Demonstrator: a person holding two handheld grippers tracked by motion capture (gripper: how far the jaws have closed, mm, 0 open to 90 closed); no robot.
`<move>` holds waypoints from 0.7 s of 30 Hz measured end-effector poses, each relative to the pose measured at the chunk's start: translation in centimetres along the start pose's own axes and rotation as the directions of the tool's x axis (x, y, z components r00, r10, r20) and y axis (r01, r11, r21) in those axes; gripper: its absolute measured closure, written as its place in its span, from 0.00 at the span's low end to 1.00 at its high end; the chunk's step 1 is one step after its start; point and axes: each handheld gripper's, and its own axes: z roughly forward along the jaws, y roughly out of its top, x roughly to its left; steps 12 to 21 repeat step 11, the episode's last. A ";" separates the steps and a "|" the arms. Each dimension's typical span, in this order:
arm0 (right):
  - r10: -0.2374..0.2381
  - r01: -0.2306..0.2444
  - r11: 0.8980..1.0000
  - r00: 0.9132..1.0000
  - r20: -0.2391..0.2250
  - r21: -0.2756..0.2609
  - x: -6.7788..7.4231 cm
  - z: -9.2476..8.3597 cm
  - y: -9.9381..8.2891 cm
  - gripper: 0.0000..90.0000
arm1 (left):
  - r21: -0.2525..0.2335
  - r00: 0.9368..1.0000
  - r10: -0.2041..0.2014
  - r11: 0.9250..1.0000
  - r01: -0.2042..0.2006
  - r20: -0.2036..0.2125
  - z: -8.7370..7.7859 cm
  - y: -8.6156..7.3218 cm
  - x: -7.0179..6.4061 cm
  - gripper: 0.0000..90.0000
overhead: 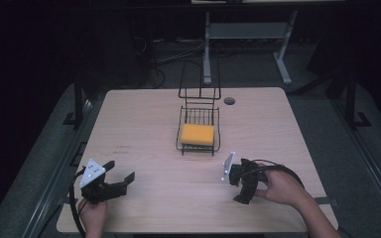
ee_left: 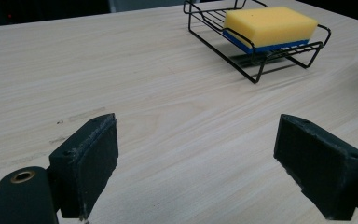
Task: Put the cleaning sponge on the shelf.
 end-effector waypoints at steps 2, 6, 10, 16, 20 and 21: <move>0.005 -0.005 1.000 1.000 -0.006 -0.006 0.2 0.1 -0.3 0.18 | -0.001 1.000 0.000 1.000 0.000 0.000 0.0 0.0 0.0 0.14; 0.022 -0.022 1.000 1.000 -0.008 -0.016 0.5 0.3 -0.9 0.18 | 0.000 1.000 0.000 1.000 0.000 -0.001 0.0 0.0 0.0 0.14; 0.016 -0.016 1.000 1.000 0.003 -0.025 1.0 0.3 -1.2 0.18 | 0.003 1.000 0.005 1.000 -0.005 -0.001 0.1 0.0 0.0 0.14; 0.019 -0.019 0.999 1.000 0.007 -0.027 1.2 0.3 -1.3 0.18 | 0.006 1.000 0.004 1.000 -0.004 -0.001 0.1 0.1 0.0 0.14; 0.019 -0.019 0.999 1.000 0.007 -0.027 1.2 0.3 -1.3 0.18 | 0.006 1.000 0.004 1.000 -0.004 -0.001 0.1 0.1 0.0 0.14; 0.019 -0.019 0.999 1.000 0.007 -0.027 1.2 0.3 -1.3 0.18 | 0.006 1.000 0.004 1.000 -0.004 -0.001 0.1 0.1 0.0 0.14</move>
